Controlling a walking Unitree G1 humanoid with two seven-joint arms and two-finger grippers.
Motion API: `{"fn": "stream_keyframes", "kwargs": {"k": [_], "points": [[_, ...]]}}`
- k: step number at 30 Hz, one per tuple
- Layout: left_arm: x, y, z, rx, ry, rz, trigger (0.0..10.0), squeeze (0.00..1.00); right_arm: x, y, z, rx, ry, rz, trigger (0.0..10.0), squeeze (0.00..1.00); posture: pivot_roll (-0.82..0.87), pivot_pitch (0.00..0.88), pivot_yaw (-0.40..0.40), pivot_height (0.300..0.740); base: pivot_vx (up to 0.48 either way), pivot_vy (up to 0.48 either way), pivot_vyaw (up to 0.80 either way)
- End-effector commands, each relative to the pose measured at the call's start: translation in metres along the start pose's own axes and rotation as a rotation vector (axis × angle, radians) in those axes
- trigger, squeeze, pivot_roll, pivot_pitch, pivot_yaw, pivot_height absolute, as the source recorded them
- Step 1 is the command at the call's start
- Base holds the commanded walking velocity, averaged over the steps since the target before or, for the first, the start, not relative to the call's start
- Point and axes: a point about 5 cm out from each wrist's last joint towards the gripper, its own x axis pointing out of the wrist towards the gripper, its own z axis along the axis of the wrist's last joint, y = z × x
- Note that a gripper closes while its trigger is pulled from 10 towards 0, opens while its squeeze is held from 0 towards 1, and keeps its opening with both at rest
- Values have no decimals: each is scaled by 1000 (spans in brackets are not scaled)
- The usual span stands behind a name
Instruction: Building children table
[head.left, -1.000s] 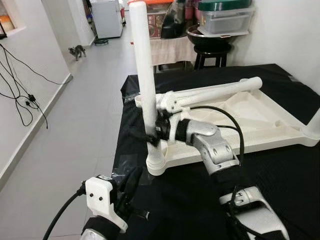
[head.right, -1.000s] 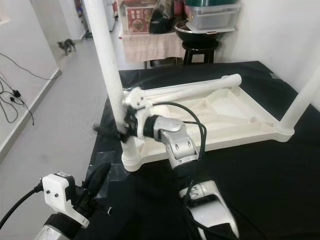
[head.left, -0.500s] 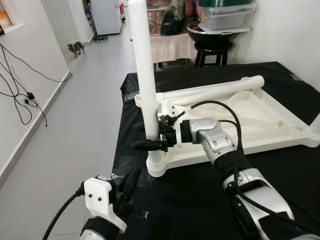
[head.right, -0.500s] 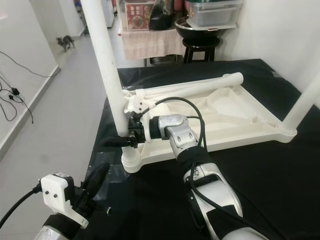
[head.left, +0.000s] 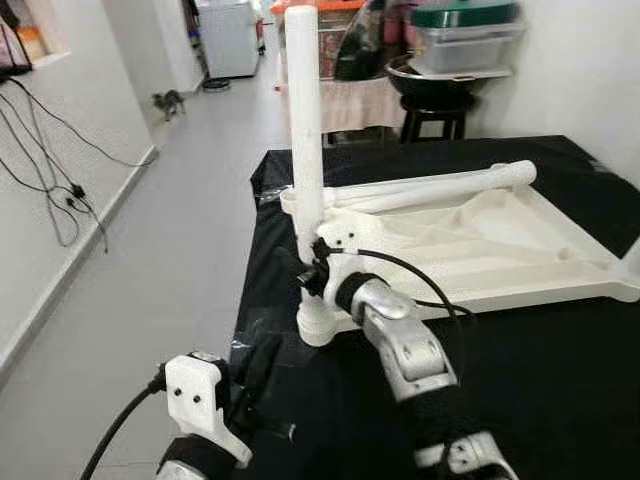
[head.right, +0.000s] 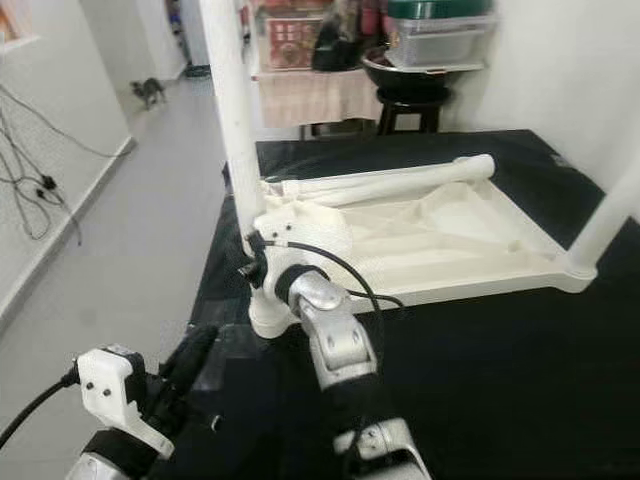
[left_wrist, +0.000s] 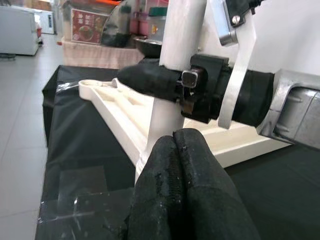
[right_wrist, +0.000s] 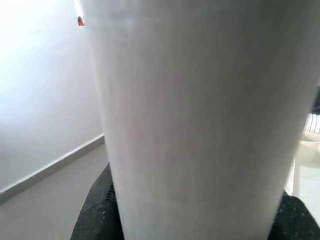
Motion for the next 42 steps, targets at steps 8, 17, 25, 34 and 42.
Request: {"fn": "stream_keyframes", "kwargs": {"k": [8, 17, 25, 34, 42], "points": [[1, 2, 2, 19, 6, 3, 10000, 0, 8, 8, -11, 19, 89, 71, 10000, 1000, -10, 40, 33, 740, 0, 0, 0], [1, 2, 1, 13, 9, -2, 10000, 0, 9, 2, 27, -134, -30, 451, 10000, 1000, -10, 34, 30, 740, 0, 0, 0], [1, 2, 1, 15, 9, -1, 10000, 0, 14, -7, 44, -313, 2, 604, 10000, 0, -5, 30, 30, 740, 0, 0, 0], [1, 1, -1, 16, 14, -2, 10000, 0, 14, -6, 45, -281, 40, 880, 0, 0, -1, 25, 34, 740, 0, 0, 0], [1, 0, -1, 17, 15, -1, 10000, 0, 16, -19, 27, -160, 60, 803, 0, 0, 4, 28, 37, 740, 0, 0, 0]]}}
